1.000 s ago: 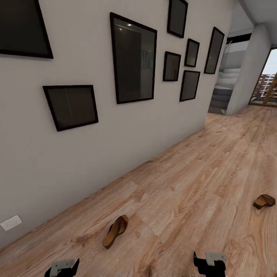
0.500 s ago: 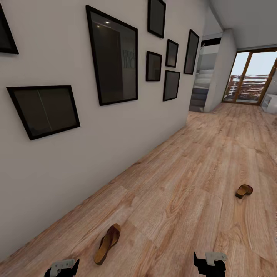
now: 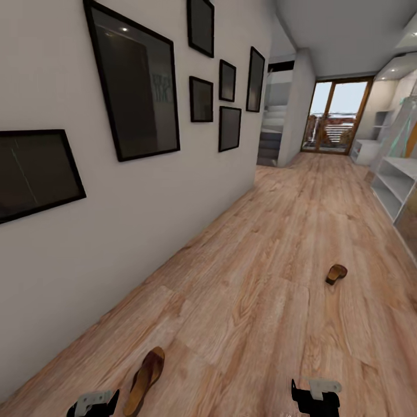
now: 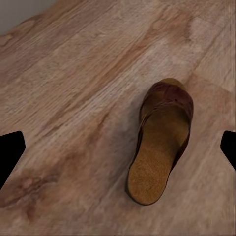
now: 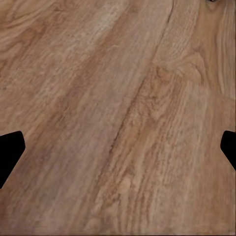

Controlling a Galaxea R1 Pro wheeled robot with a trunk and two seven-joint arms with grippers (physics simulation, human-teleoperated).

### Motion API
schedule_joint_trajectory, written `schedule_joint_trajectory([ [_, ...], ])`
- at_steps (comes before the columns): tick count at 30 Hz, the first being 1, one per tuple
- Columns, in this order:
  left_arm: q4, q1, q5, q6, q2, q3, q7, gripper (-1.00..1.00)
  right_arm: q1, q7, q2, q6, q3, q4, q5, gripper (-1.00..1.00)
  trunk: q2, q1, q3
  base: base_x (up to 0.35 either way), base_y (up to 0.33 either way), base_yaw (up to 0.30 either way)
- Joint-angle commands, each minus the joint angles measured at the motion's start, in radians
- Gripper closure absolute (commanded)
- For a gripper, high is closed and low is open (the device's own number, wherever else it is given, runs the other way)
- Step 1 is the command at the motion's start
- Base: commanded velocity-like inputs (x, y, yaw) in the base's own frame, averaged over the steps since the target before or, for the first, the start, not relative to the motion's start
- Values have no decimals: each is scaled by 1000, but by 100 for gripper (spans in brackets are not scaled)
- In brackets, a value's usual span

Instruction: Pick up the two gym shoes and the two sandals from the corridor floor and place them onto the hallstand (shoe rack) in the corridor, making sure they are on the rack and not on the floor. Arrange them so the two gym shoes are next to each other and the two sandals are next to each other.

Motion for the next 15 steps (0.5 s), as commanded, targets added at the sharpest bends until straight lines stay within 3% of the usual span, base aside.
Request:
schedule_joint_trajectory([
  [1, 0, -1, -7, -3, 0, 9, -6, -100, -1, -2, 1, -3, -8, 1, 10, -100, 0, 0, -1, 1, 1, -289],
  [15, 0, -1, -7, -3, 0, 9, -6, -100, -1, -3, 1, -3, -8, 1, 10, -100, 0, 0, -1, 0, 0, -287],
])
